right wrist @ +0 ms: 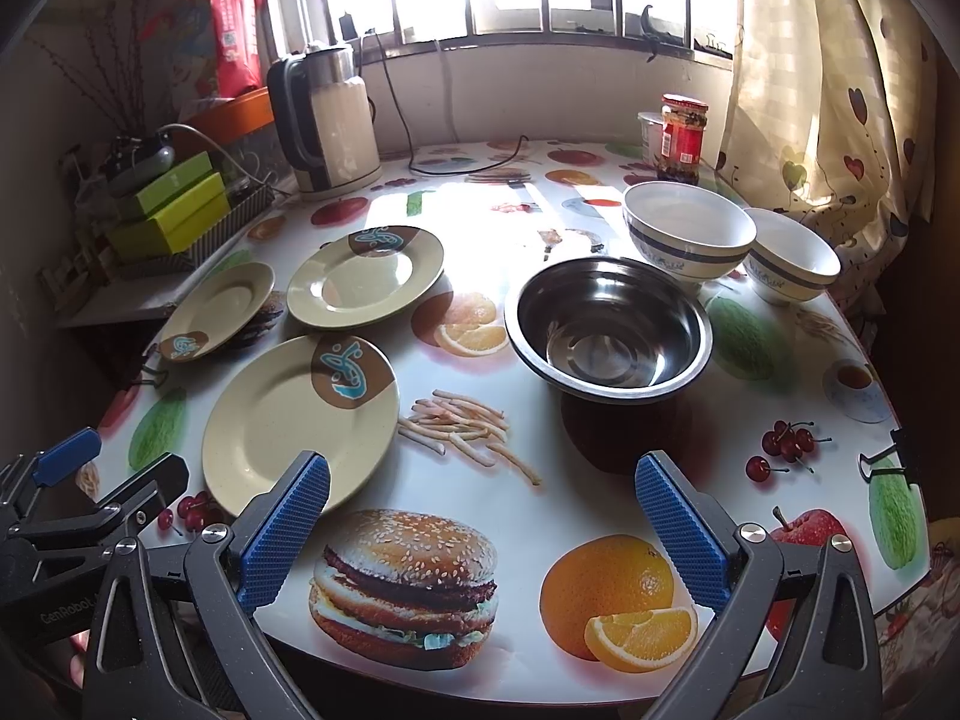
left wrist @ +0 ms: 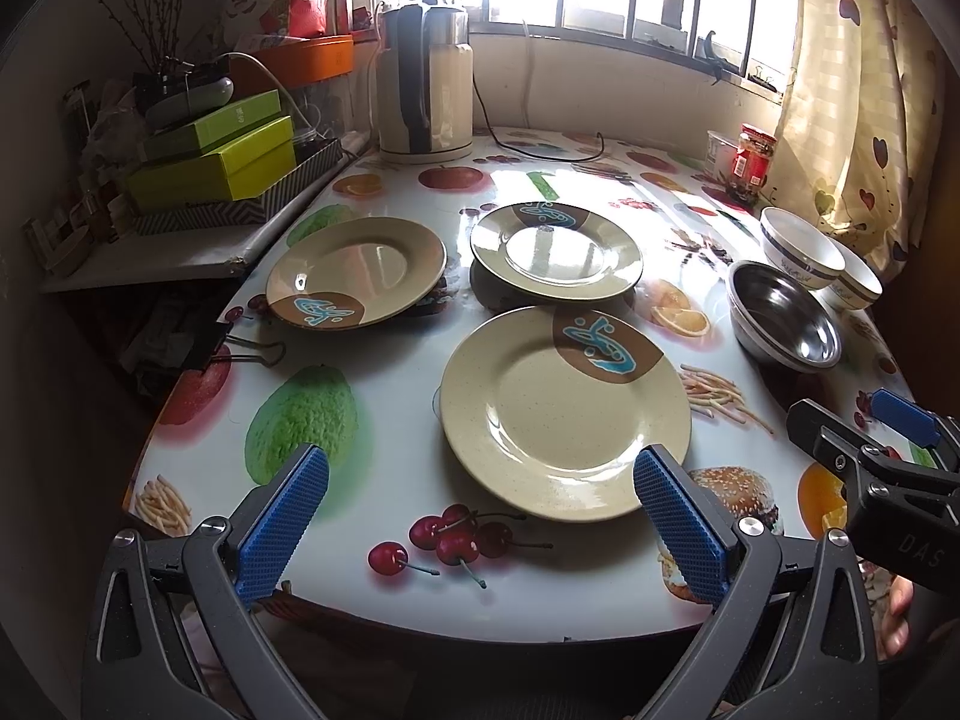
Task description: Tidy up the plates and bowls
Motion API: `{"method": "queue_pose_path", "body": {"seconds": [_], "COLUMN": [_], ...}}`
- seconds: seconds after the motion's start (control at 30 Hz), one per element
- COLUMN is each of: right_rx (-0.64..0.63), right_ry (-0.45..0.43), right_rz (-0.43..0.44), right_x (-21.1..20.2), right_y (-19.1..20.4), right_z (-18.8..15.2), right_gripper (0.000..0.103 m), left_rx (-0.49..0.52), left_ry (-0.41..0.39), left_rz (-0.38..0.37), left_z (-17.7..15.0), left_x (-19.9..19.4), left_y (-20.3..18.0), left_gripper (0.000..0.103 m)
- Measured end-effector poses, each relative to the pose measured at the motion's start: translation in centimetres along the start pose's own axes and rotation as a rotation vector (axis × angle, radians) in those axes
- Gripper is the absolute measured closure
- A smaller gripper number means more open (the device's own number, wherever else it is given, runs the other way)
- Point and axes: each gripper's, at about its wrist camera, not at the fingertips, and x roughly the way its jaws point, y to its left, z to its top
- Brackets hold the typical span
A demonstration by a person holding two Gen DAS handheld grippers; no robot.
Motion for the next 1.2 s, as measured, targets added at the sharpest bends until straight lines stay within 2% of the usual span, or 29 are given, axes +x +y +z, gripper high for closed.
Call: {"method": "queue_pose_path", "body": {"seconds": [0.77,1.1,1.2], "right_rx": [-0.007,-0.06,-0.057], "right_ry": [-0.005,-0.058,-0.061], "right_rz": [0.003,0.074,0.11], "right_x": [0.1,1.0,1.8], "right_y": [0.1,0.9,0.8], "right_z": [0.2,3.7,5.1], "right_gripper": [0.0,0.0,0.0], "left_rx": [0.003,-0.047,-0.039], "left_ry": [0.003,-0.021,-0.014], "left_rz": [-0.014,-0.095,-0.114], "left_z": [0.3,3.7,5.1], "left_x": [0.3,2.3,3.5], "left_y": [0.2,2.0,2.3], "left_gripper": [0.001,0.001,0.011]}}
